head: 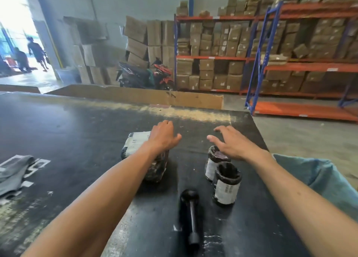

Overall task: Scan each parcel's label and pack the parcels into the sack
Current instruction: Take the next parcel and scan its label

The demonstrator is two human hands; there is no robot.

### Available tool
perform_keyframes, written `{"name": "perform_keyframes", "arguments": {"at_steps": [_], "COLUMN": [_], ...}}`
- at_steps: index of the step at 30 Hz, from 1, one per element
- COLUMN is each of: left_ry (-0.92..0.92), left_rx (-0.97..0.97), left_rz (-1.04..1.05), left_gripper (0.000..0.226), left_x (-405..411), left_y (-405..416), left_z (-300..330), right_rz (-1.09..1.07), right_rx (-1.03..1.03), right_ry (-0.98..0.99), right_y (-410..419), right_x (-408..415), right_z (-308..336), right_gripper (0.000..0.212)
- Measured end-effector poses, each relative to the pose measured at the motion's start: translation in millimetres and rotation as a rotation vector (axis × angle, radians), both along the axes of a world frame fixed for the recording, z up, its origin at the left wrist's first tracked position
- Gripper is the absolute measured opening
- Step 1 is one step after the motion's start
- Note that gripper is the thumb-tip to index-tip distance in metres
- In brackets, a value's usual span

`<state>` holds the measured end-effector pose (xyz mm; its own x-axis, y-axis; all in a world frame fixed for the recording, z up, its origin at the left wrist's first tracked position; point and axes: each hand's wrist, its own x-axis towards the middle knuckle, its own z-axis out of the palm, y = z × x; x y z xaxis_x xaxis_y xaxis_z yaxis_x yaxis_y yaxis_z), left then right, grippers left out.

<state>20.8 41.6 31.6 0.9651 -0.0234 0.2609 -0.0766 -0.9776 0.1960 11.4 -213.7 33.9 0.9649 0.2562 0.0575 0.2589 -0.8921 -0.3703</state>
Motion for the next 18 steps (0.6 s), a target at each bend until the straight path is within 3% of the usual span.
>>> {"name": "perform_keyframes", "arguments": {"at_steps": [5,10,15,18], "left_ry": [0.091,0.280,0.316,0.394], "left_rx": [0.018,-0.078,-0.162,-0.206], "left_rz": [0.164,0.334,0.325,0.320], "left_gripper": [0.047,0.070,0.073,0.091], "left_x": [-4.3,-2.8,5.4,11.3], "left_y": [69.3,100.4,106.7,118.3], "left_z": [-22.4,-55.9,-61.1,-54.8], "right_rz": [0.088,0.009,-0.189,-0.281], "right_rx": [-0.103,-0.286,-0.146,0.045], "right_ry": [0.098,0.269,0.475,0.564], "right_y": [58.9,85.2,92.6,96.7], "right_x": [-22.9,-53.5,-74.0,-78.1], "right_z": [-29.2,-86.4,-123.9,-136.6], "right_gripper": [0.074,0.078,0.087,0.080]}}
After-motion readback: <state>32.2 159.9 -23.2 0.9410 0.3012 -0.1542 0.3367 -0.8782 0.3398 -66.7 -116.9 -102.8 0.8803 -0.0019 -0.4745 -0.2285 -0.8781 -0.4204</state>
